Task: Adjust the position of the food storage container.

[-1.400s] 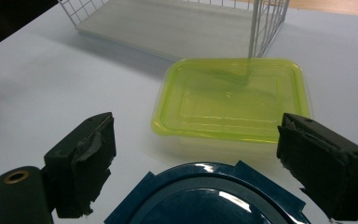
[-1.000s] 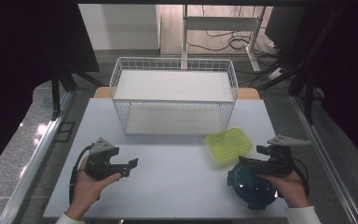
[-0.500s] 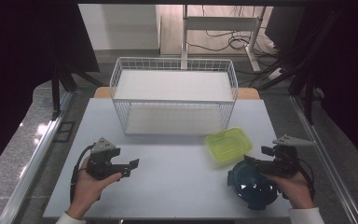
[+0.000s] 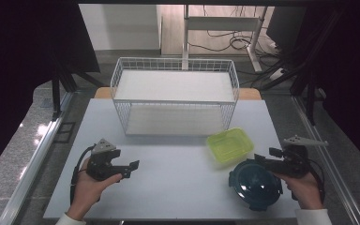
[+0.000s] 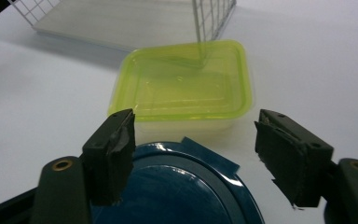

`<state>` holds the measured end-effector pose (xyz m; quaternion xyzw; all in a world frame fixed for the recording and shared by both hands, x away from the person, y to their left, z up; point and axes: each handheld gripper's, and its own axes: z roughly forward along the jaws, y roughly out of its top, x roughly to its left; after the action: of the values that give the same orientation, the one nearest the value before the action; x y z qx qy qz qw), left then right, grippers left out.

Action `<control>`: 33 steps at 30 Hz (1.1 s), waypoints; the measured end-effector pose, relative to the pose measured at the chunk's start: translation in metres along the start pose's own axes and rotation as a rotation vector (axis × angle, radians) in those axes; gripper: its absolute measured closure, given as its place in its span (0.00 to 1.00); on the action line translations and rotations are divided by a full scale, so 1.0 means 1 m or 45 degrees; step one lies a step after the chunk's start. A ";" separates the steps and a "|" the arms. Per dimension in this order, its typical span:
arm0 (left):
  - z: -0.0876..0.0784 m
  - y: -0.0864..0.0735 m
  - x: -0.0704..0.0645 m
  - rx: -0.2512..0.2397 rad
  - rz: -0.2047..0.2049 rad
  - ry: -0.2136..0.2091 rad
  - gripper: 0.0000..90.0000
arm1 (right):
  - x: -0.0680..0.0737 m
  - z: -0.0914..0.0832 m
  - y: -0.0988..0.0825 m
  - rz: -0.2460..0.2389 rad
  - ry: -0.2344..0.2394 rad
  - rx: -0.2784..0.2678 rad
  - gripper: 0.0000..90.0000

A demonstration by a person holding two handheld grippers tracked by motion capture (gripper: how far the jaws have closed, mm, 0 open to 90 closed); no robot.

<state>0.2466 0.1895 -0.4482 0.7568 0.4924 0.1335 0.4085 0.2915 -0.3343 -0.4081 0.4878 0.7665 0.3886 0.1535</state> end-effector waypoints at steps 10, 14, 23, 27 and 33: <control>0.002 -0.001 0.001 0.017 0.000 0.003 0.18 | -0.020 -0.011 -0.006 0.043 -0.081 0.046 0.44; 0.003 -0.002 0.000 0.024 -0.004 -0.001 0.18 | -0.028 -0.013 -0.010 0.057 -0.101 0.079 0.49; 0.002 -0.002 0.003 0.034 -0.015 0.004 0.18 | -0.040 -0.015 -0.020 0.068 -0.170 0.187 0.67; 0.001 -0.003 0.006 0.040 -0.036 0.010 0.18 | -0.044 -0.017 -0.026 0.068 -0.204 0.233 0.78; -0.005 0.000 0.011 0.030 -0.050 0.015 0.18 | -0.046 -0.013 -0.037 0.045 -0.227 0.329 0.95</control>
<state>0.2488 0.2016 -0.4477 0.7510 0.5111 0.1243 0.3992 0.2820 -0.3885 -0.4335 0.5493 0.7848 0.2447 0.1500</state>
